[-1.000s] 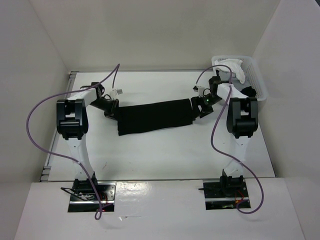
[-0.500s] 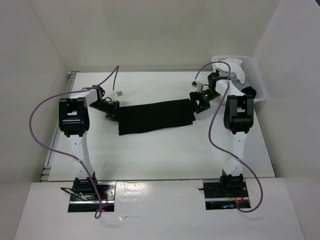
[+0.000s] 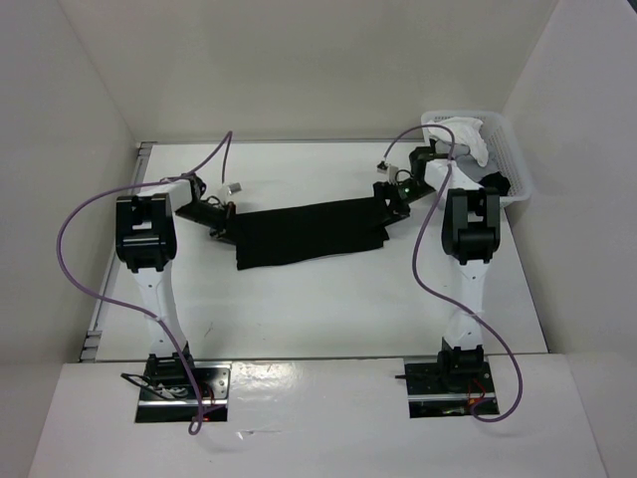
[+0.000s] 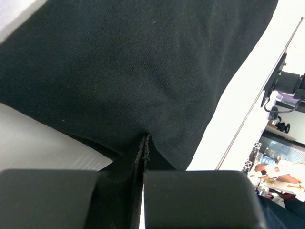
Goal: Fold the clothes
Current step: Fold the tank top
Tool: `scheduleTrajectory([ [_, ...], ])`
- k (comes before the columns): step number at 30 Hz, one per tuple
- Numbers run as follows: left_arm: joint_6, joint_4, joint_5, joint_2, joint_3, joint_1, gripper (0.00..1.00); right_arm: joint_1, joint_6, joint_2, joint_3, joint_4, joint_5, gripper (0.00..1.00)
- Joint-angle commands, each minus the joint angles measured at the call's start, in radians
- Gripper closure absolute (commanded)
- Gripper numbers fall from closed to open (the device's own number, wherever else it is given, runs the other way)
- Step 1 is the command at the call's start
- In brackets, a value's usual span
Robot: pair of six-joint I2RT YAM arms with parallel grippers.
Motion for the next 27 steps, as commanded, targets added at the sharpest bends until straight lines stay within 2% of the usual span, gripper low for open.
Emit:
scheduleTrajectory([
  [1,0.052,0.003,-0.014,-0.009,-0.03,0.006,1.0,0.026,-0.019,0.1,-0.059,0.015,0.048,0.23],
  [8,0.083,-0.017,-0.014,-0.049,-0.079,0.006,1.0,0.026,0.0,0.15,-0.039,0.015,0.013,0.27],
  [11,0.083,-0.028,-0.014,-0.068,-0.099,0.015,1.0,0.035,0.009,0.172,-0.03,0.024,0.003,0.34],
  [14,0.083,-0.028,-0.014,-0.068,-0.099,0.026,1.0,0.054,0.009,0.186,-0.009,0.024,-0.006,0.47],
  [15,0.083,-0.028,-0.014,-0.068,-0.108,0.026,1.0,0.054,0.019,0.196,-0.009,0.024,-0.006,0.56],
  [18,0.083,-0.028,-0.014,-0.068,-0.12,0.026,1.0,0.075,0.02,0.206,0.002,0.024,0.019,0.73],
  [19,0.083,-0.028,-0.014,-0.077,-0.12,0.026,1.0,0.075,0.029,0.206,0.002,0.024,0.019,0.84],
  [22,0.092,-0.028,-0.014,-0.086,-0.129,0.026,1.0,0.075,0.029,0.181,-0.008,0.024,0.043,1.0],
  [27,0.092,-0.028,-0.002,-0.086,-0.129,0.026,1.0,0.065,0.039,0.073,-0.018,0.033,0.154,1.0],
])
